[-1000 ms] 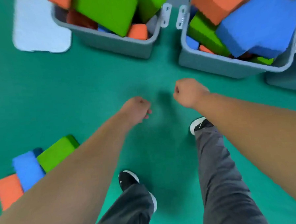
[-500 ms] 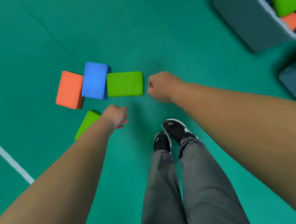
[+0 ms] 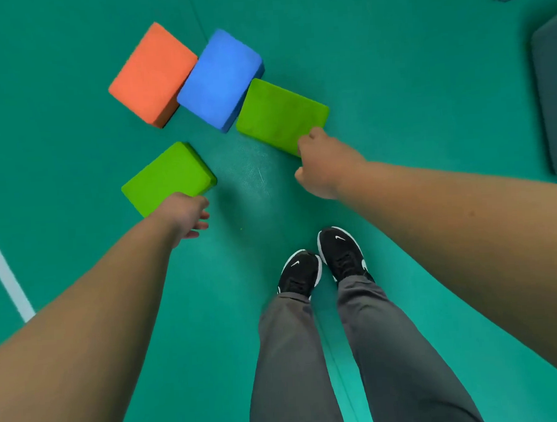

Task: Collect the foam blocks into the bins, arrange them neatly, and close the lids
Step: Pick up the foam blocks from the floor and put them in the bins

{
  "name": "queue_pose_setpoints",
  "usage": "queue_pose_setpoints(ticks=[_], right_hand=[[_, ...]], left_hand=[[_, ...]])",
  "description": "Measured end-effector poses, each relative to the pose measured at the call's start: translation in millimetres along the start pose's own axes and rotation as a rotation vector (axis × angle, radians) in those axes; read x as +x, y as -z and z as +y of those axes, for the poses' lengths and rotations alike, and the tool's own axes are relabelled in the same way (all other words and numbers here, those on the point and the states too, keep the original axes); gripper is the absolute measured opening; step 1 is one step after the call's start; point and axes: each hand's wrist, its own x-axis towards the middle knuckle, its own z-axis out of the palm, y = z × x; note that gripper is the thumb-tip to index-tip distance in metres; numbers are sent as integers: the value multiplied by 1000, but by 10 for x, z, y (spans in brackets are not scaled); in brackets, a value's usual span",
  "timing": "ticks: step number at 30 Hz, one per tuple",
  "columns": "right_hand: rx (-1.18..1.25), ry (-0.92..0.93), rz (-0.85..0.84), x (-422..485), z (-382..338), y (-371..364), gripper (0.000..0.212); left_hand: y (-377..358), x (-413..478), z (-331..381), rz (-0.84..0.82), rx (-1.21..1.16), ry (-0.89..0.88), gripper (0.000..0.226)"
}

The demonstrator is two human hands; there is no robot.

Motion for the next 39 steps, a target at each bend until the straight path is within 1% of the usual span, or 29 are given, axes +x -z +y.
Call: queue_pose_setpoints(ticks=[2,4,8,10,13,16,18,20,22,24,26,28,29,31,32,33,34,36,38,39], right_hand=[[-46,30,-10,187,-56,-70,41],[-69,39,-6,419,-84,-132,41],[-23,-21,20,900,-87,-274,46],[-50,-40,52,1134,-47,-353,57],[-126,-33,141,1493,27,-493,76],[-143,-45,236,1843,70,-644,83],[-94,-75,326,2045,106,-700,87],[-30,-131,393,2224,174,-724,97],[-18,-184,384,2365,263,-748,116],[-121,-201,339,2436,330,-789,134],[-242,-190,322,2445,359,-833,144],[-284,-203,328,2420,350,-869,142],[-290,-203,330,2401,340,-892,134],[-293,-170,334,2358,310,-964,106],[-293,-153,334,2325,277,-1001,95],[-291,-140,324,2290,234,-1040,90],[-280,-136,301,2256,184,-1078,92],[-220,-164,262,2205,88,-1154,112],[-117,-224,277,2178,12,-1190,133],[-65,-259,293,2175,-13,-1195,139]], left_hand=[[16,130,-130,5,-18,-11,24],[8,278,-204,29,-25,-60,28],[5,630,-234,192,5,-195,36],[-20,853,-210,259,97,-247,44],[-47,1266,-200,309,286,-304,65],[25,1653,-198,380,423,-355,79],[82,1841,-171,375,544,-390,99],[122,1993,-144,339,650,-395,121],[156,2119,-143,322,688,-365,133],[191,2213,-178,333,733,-333,139],[196,2253,-228,389,828,-349,142],[171,2236,-258,492,896,-402,134],[158,2205,-247,551,910,-425,127],[157,2116,-188,643,920,-450,118],[164,2081,-163,660,916,-447,115],[171,2047,-147,659,917,-434,113],[175,2015,-145,640,926,-415,110],[155,1948,-176,594,933,-392,102],[107,1861,-223,574,902,-392,97],[70,1813,-242,573,885,-392,97]])
